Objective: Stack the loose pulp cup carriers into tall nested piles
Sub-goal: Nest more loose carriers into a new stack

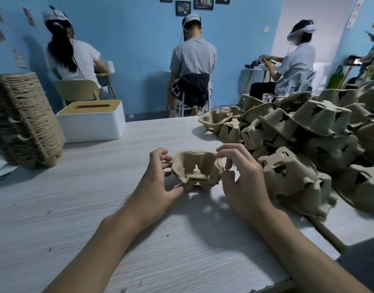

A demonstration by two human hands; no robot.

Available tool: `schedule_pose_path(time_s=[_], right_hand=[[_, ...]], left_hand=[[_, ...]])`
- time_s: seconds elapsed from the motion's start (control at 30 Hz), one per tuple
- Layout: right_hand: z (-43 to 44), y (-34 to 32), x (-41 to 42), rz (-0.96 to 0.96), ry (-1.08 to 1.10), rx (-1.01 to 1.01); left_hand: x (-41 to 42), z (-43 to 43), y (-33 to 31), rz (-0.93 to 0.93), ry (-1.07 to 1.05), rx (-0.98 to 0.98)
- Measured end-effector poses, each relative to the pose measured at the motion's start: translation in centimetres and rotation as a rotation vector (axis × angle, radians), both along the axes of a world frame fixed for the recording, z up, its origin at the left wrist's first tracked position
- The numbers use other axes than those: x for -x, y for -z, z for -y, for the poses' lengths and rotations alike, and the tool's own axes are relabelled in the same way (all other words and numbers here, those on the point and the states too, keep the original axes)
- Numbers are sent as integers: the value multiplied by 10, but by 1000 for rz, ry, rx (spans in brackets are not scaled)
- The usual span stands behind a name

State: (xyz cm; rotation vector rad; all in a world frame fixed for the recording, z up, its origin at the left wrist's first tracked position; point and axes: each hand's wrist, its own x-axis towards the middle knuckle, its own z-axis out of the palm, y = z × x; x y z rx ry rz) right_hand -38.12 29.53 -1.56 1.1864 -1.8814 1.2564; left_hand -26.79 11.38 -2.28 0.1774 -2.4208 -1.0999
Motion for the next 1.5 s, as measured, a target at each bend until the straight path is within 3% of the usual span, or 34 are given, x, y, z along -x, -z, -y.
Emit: schedule_pose_path(time_s=[0.17,0.33,0.5,0.63,0.83,0.97,1.07,1.2,1.33,1.5], right_hand=[[-7,-3,-6,34,76,-57],[-38,-28,-4,-90,239,-224],[-75,-59,19,85,435,-702],[-88,-69,31,242,378,-960],[-95,-80,46,318,200,-980],[-91,-83,47,252,225,-976],[-86,-88,42,214,238,-884],[-71,-89,32,258,15,-497],[-37,-70,19,408,-185,-113],[-5,-31,16,590,-156,232]], left_hand=[[-3,1,-3,-7,48,134],[-3,-1,-7,20,115,186],[-1,-5,-9,-1,127,157],[-2,-5,-7,-20,123,136],[-3,-5,-7,-15,114,117],[-3,-4,-6,-22,113,114],[-1,-3,-6,-22,111,113],[0,-2,-4,-28,98,125],[1,1,-4,-33,90,135],[0,7,-1,-48,62,161]])
